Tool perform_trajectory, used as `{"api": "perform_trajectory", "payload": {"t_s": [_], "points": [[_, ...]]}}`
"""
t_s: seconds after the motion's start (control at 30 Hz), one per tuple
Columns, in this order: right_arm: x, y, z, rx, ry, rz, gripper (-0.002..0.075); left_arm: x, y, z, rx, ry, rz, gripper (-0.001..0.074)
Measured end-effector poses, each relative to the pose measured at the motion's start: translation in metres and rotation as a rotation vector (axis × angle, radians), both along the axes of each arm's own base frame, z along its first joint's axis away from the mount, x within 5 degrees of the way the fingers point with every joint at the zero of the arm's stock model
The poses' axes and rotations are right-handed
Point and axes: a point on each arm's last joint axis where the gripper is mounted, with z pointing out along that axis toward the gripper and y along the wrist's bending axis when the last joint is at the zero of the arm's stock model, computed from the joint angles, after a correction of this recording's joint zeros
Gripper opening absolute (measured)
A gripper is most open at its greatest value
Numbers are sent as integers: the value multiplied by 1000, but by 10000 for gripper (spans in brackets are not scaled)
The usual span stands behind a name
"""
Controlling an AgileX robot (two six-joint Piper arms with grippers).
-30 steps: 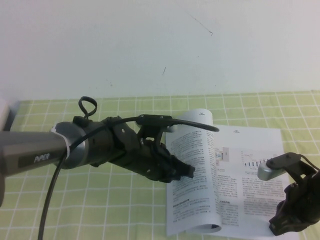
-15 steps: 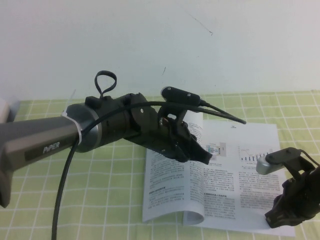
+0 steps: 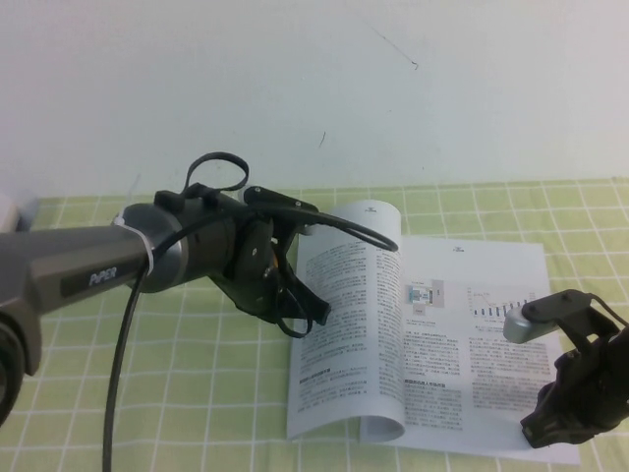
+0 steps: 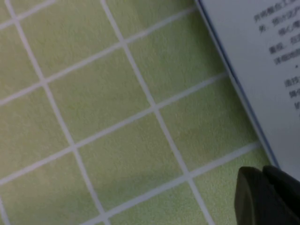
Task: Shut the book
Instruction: 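Close the open booklet and leave it lying on the table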
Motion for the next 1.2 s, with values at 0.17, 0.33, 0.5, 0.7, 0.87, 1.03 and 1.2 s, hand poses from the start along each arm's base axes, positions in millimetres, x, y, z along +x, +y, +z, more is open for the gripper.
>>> {"api": "perform_trajectory", "payload": {"t_s": [0.17,0.33,0.5,0.7,0.87,1.03,1.2], "points": [[0,0,0,1,0,-1,-3,-2,-3,-20,-10,82,33,-3],[0,0,0,2,-3,-6,-3,-8,-14,-16,-128,138,5,-4],[2,0,0,5,-17,-24,-3,-22,-45,-5,-344,180,-100,-4],[4,0,0,-3,-41,-14,-3,-32,-73,14,-559,136,-273,-4],[10,-4,20,-50,-132,58,-3,-38,-70,47,-563,35,-373,-4],[9,-13,66,-154,-218,112,-3,-53,-51,93,-423,-75,-434,-4],[-3,-37,110,-368,-291,88,-3,-68,-16,123,-166,-103,-352,-4]]}}
